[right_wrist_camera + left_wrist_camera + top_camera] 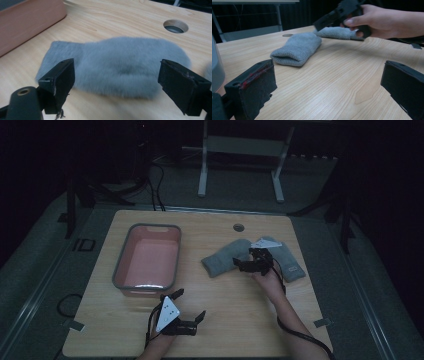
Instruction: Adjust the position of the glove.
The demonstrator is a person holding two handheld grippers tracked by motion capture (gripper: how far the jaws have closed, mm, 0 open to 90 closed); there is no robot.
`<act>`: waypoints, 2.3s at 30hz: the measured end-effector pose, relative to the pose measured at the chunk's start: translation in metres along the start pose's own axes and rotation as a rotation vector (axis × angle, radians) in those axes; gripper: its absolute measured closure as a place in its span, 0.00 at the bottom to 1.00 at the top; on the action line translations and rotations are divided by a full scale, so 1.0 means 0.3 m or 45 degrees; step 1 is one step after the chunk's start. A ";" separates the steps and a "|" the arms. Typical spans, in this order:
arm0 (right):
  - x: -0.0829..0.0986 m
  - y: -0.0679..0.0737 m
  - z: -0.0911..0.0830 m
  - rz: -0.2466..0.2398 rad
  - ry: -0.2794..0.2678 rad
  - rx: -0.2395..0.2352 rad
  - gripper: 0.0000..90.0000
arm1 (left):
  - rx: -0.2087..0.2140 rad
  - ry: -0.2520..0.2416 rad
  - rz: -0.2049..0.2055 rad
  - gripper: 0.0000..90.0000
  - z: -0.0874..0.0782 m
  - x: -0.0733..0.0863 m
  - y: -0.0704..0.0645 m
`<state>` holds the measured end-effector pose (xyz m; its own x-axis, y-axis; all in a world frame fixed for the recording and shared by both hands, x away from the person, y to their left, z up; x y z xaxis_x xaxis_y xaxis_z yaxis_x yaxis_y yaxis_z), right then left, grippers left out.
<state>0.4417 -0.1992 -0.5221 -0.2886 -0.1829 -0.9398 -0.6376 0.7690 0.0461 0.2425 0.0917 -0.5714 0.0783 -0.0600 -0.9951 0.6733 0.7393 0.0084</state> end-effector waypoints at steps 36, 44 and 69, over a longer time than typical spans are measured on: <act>0.025 0.025 0.134 -0.060 0.163 -0.164 0.87 | 0.006 -0.004 -0.012 0.00 0.000 0.000 0.001; -0.003 0.090 0.011 -0.192 0.135 -0.504 0.87 | 0.004 -0.003 -0.009 0.00 -0.001 0.000 0.000; 0.080 0.139 -0.110 -0.269 0.297 -0.763 0.36 | 0.002 -0.003 -0.016 0.00 -0.001 0.000 0.002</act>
<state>0.3848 -0.1916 -0.5315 -0.2181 -0.4713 -0.8546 -0.9637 0.2422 0.1124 0.2429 0.0923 -0.5715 0.0718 -0.0705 -0.9949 0.6755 0.7373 -0.0035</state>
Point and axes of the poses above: each handheld gripper's, and its own axes: z roughly forward along the jaws, x roughly out of its underside, y roughly to its left, the point moved 1 cm from there along z, roughly forward along the jaws, and after that the axes turned 15 degrees about -y, right-handed, at the moved point
